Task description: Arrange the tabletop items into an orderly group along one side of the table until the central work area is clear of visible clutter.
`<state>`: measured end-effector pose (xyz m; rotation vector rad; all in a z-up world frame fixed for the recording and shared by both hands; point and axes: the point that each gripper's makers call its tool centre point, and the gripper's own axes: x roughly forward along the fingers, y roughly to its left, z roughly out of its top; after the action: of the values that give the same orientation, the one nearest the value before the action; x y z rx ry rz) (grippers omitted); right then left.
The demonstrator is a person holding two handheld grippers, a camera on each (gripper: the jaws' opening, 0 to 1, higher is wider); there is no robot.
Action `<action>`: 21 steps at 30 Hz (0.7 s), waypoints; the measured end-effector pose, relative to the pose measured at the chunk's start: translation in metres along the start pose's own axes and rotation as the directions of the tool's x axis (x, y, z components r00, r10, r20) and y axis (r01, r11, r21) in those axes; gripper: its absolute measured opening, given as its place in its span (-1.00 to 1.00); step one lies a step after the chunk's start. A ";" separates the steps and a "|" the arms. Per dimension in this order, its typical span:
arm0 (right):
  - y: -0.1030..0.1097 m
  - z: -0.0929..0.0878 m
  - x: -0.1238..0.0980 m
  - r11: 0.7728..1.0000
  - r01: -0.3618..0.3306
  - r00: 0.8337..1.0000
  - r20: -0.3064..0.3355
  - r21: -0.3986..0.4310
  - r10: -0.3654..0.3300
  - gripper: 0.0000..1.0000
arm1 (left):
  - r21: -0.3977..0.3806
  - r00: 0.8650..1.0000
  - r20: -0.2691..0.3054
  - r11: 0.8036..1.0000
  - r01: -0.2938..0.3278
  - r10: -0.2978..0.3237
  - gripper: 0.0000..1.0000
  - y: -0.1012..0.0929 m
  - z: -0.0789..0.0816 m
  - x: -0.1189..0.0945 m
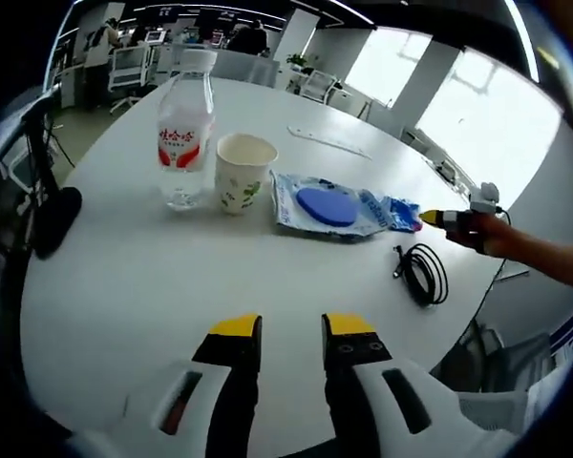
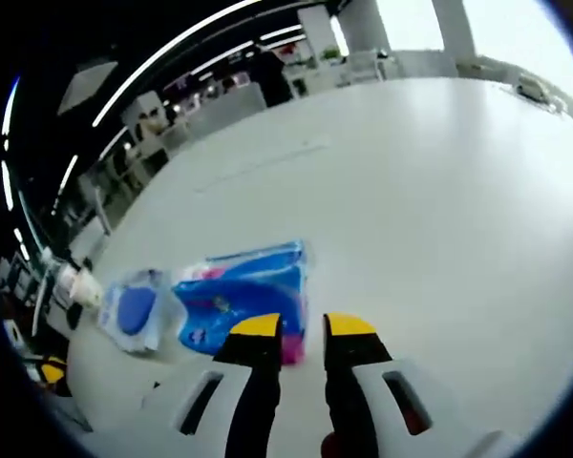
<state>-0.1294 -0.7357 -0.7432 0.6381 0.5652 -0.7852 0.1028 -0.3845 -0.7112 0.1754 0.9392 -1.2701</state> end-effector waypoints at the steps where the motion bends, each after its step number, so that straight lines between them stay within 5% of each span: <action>1: 0.001 0.000 0.002 1.000 0.001 1.000 -0.005 -0.006 -0.001 -0.72 | -0.005 1.000 0.002 1.000 -0.005 0.005 -0.53 0.000 -0.001 -0.003; 12: -0.004 -0.008 0.010 1.000 0.007 0.999 -0.044 0.016 -0.006 -0.85 | 0.033 0.998 0.056 0.999 -0.037 0.035 -0.41 0.000 0.011 -0.029; 21: -0.002 -0.016 0.001 0.999 -0.009 0.999 -0.051 -0.036 0.007 -0.97 | -0.026 0.995 0.081 0.998 -0.053 0.055 -0.38 0.007 0.013 -0.038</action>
<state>-0.1345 -0.7262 -0.7548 0.6279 0.6218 -0.7510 0.1156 -0.3620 -0.6793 0.1286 0.8737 -1.2076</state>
